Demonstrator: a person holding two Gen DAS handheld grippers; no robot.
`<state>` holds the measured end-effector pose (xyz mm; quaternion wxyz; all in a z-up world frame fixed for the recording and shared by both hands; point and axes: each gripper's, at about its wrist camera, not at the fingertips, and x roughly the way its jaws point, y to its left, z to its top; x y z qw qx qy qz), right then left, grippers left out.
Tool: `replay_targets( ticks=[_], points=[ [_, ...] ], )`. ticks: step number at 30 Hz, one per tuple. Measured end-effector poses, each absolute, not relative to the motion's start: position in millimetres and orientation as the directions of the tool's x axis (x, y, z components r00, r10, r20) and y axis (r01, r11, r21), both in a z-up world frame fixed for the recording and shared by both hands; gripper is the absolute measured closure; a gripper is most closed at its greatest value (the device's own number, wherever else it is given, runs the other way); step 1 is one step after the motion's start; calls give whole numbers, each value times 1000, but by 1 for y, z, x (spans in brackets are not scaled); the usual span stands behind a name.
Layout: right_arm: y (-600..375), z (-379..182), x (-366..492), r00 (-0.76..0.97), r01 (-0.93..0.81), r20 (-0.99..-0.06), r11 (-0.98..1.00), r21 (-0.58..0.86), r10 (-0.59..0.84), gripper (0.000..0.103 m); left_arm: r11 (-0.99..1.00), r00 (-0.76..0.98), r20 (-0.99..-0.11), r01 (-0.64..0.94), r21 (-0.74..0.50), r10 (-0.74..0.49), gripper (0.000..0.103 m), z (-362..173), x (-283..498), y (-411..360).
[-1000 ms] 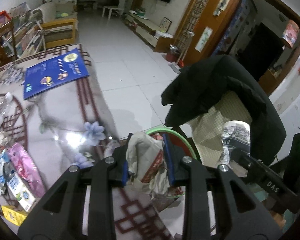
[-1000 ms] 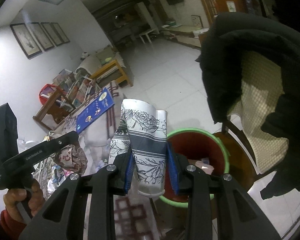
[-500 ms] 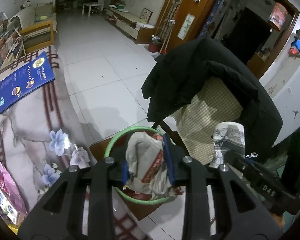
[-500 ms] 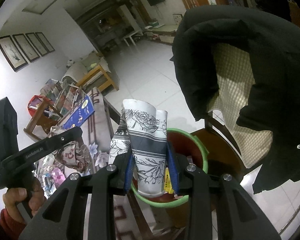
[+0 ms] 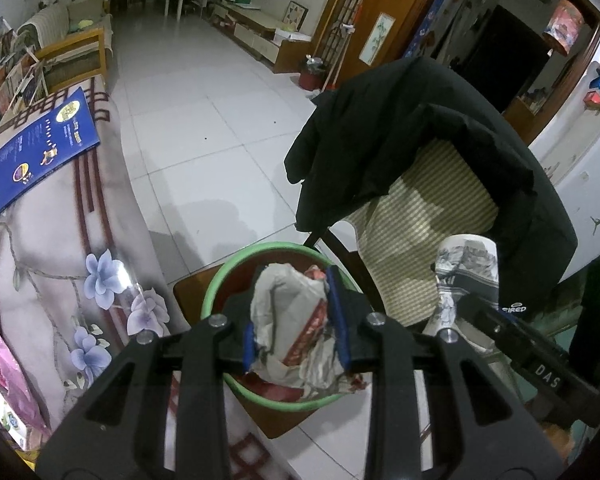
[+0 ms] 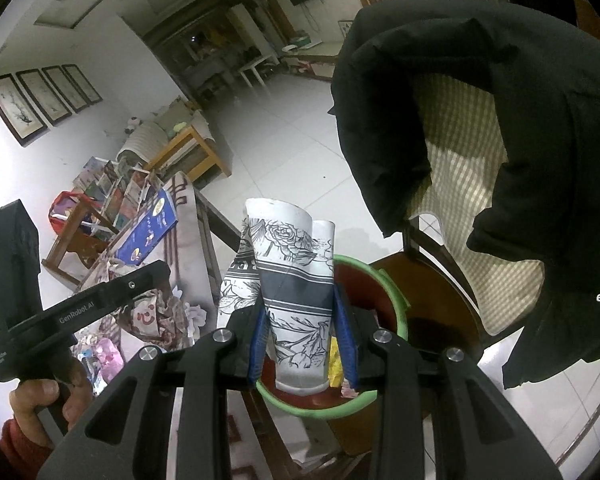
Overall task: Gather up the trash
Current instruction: 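Open the left tool to drop the wrapper while the right tool drops the cups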
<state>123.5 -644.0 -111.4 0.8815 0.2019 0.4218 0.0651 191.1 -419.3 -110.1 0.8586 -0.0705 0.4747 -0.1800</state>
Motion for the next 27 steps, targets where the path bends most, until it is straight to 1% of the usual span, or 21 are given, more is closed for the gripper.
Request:
replay_targets(
  ticks=[10,15,19,20,21,23,24,25,27],
  points=[
    [-642,-114,127,628,59,-725,911,408,284,73,926,473,-798,242,-290,-374,74,-117,195,-420],
    [-640,-114,126,630,61,-727,916,398,274,73,925,464,-802,237,-297,-376,70,-123,199,-420],
    [-638,-112,126,632,62,-729,921,383,261,73,923,457,-804,243,-299,-381,69,-127,200,-421],
    [-638,-112,126,632,63,-731,923,380,258,73,922,456,-803,244,-301,-383,67,-127,199,-421],
    [-637,-112,126,632,63,-732,924,377,255,73,922,455,-803,243,-303,-384,63,-128,200,-421],
    [-635,-112,127,630,63,-735,928,368,249,70,921,457,-801,237,-309,-387,36,-129,199,-419],
    [-634,-112,128,629,65,-738,929,363,245,60,922,473,-792,229,-312,-386,33,-128,197,-415],
    [-633,-113,130,631,65,-738,931,360,241,48,922,480,-788,226,-313,-385,32,-127,197,-413],
    [-634,-114,132,631,73,-742,935,348,228,44,924,485,-786,223,-311,-382,31,-126,193,-408]
  ],
)
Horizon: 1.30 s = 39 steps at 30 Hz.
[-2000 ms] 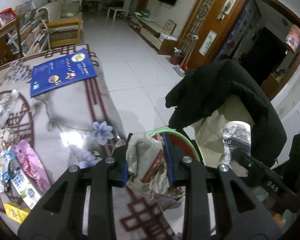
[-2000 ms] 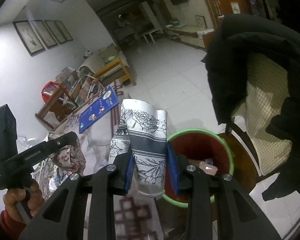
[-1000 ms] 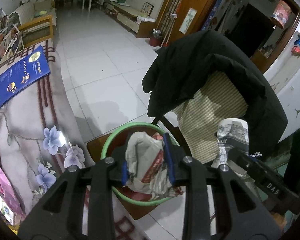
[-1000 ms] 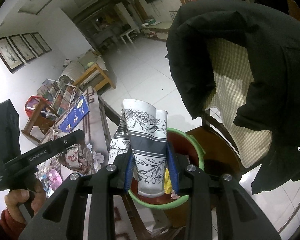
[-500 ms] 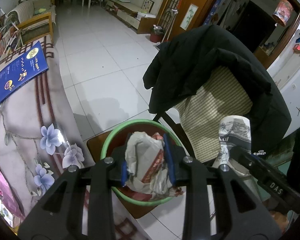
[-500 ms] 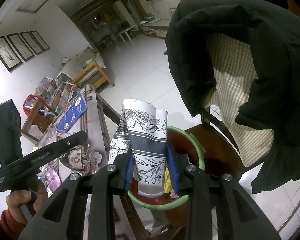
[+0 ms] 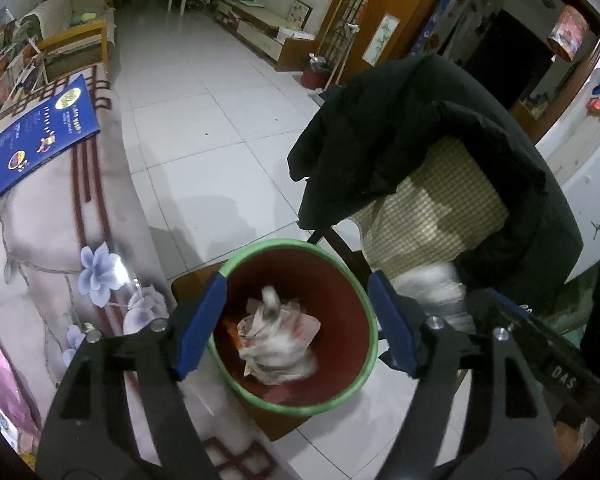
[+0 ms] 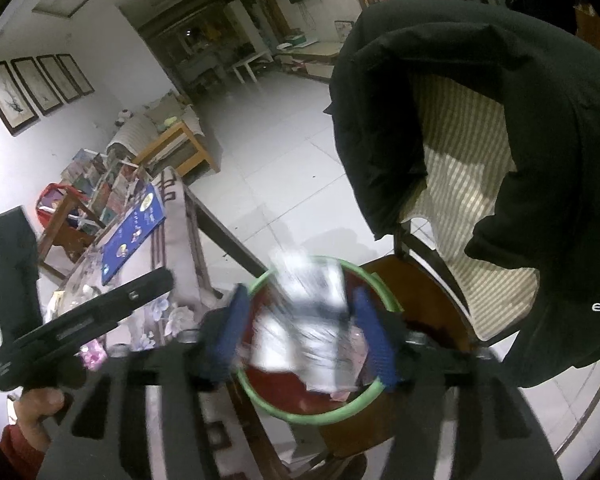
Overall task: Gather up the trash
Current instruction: 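Open the left tool to drop the wrapper while the right tool drops the cups, then move both open tools back over the trash on the table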
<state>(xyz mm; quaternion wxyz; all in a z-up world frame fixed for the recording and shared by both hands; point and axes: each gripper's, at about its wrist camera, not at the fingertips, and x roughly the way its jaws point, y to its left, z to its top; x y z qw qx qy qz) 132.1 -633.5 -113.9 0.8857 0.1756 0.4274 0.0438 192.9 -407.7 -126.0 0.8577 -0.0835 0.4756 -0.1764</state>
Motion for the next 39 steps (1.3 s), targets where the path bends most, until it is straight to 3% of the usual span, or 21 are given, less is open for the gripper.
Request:
replay_targets(
  ticks=[11,24,29,34,36,37,39],
  points=[
    [-566,-104,122,591,-66,-758,953,295,275,44,946,558,-777,50,-320,-292,27,-113,148,-300],
    [-409,-109,96,471,-281,-753,887,365,460,40,900,557,-830,-376,-222,28,26,-127,53,-76],
    [-346,-111,86,427,-338,-763,868,364,486,40,857,485,-872,-473,-202,63,26,-158,35,-16],
    [-291,-105,85,405,-401,-769,852,338,495,40,868,439,-898,-433,-242,-31,27,-190,42,4],
    [-272,-100,86,404,-424,-767,845,325,498,40,875,420,-905,-408,-259,-72,43,-199,47,5],
    [-260,-97,88,403,-440,-765,839,319,503,40,875,416,-905,-399,-273,-93,58,-202,48,7],
    [-240,-92,91,399,-471,-764,828,304,507,40,876,417,-899,-378,-301,-129,65,-205,47,9]
  ],
)
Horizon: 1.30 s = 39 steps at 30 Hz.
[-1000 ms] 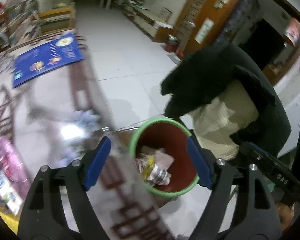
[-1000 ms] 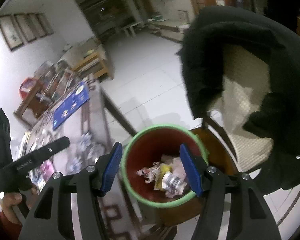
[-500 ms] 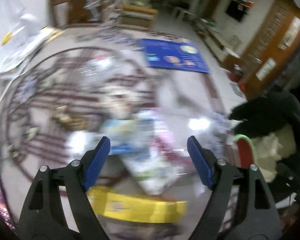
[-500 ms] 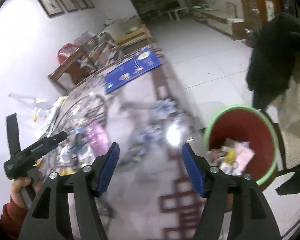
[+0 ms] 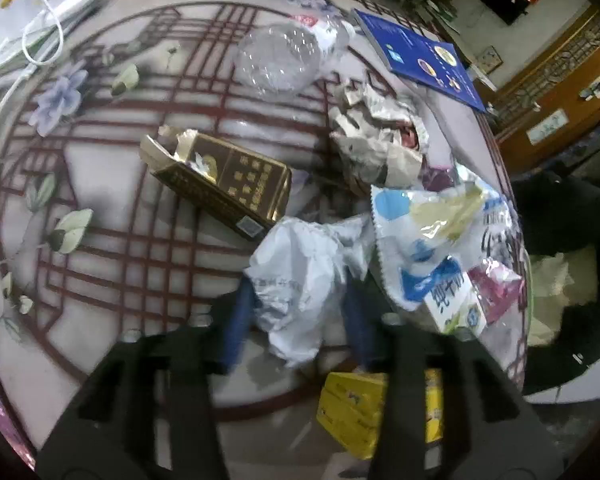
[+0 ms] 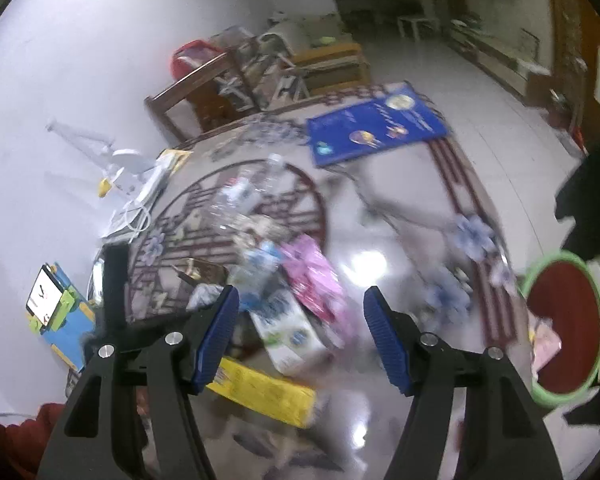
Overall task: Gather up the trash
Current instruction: 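Move both open tools back over the trash on the table, then grasp the white plastic bag with the left tool while the right tool grasps the gold paper box, then lift the plastic bag and gold box off the table with both tools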
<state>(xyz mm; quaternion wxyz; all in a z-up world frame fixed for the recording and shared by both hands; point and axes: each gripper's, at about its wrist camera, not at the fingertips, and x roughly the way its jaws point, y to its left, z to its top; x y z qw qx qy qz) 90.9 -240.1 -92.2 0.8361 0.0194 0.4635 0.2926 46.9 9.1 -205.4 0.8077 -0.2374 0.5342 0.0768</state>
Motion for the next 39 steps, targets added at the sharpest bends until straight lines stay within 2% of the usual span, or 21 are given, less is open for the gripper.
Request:
replay_targets(
  ticks=[5,13,24,26,27,28,29,34,39],
  points=[
    [-171,-90,103,337,-590,-787,767,251,516,40,885,471,-873,-345,-312,-124,67,-194,22,23],
    [-56,-138,119,147,-750,-868,625,215,475,40,854,464,-882,-423,-301,-81,67,-194,-28,65],
    [39,-227,116,70,-848,-957,522,93,283,41,824,458,-888,-486,-290,-43,66,-199,-48,101],
    [43,-228,114,115,-861,-957,506,36,265,47,817,455,-890,-499,-289,-37,66,-201,-49,106],
    [44,-229,114,124,-864,-957,503,26,262,62,813,452,-891,-506,-288,-34,66,-202,-50,109],
    [45,-228,115,128,-865,-955,501,25,268,89,809,450,-892,-512,-287,-32,66,-203,-50,111],
    [45,-227,118,112,-862,-955,504,44,274,95,807,449,-893,-517,-287,-30,66,-204,-50,112],
    [36,-214,123,118,-833,-937,546,87,330,96,805,458,-889,-521,-284,-18,66,-200,-46,113],
    [9,-169,110,151,-810,-887,570,142,436,96,815,478,-878,-502,-289,-17,66,-191,-39,107]
  ],
)
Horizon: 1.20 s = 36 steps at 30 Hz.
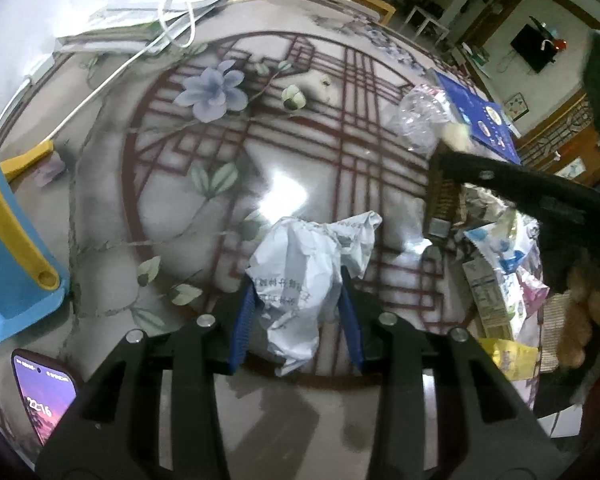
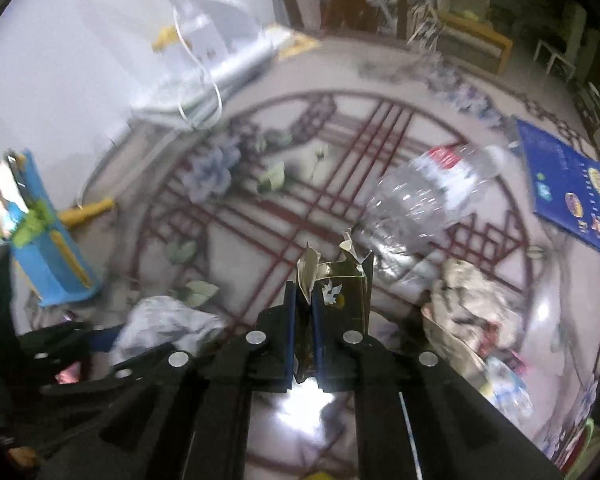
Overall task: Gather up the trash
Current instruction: 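Lift the plastic bag and gold box off the table with both tools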
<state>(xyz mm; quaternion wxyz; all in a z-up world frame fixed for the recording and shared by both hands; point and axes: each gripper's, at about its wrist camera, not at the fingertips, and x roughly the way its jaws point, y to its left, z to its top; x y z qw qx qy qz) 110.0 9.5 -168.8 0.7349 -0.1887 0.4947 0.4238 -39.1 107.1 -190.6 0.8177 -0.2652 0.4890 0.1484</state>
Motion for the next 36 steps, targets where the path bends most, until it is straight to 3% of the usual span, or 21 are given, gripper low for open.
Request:
replay_targets(
  ticks=[11,36],
  points=[
    [-69,-98,82,293,-711,-793,676,193,535,95,868,550,-834,-397,-298,-35,66,-158,-14,76],
    [-220,-66,56,503,-429,-719,861,274,479,95,931,666,-731,-155,-331,-149,65,-91,28,-16]
  ],
)
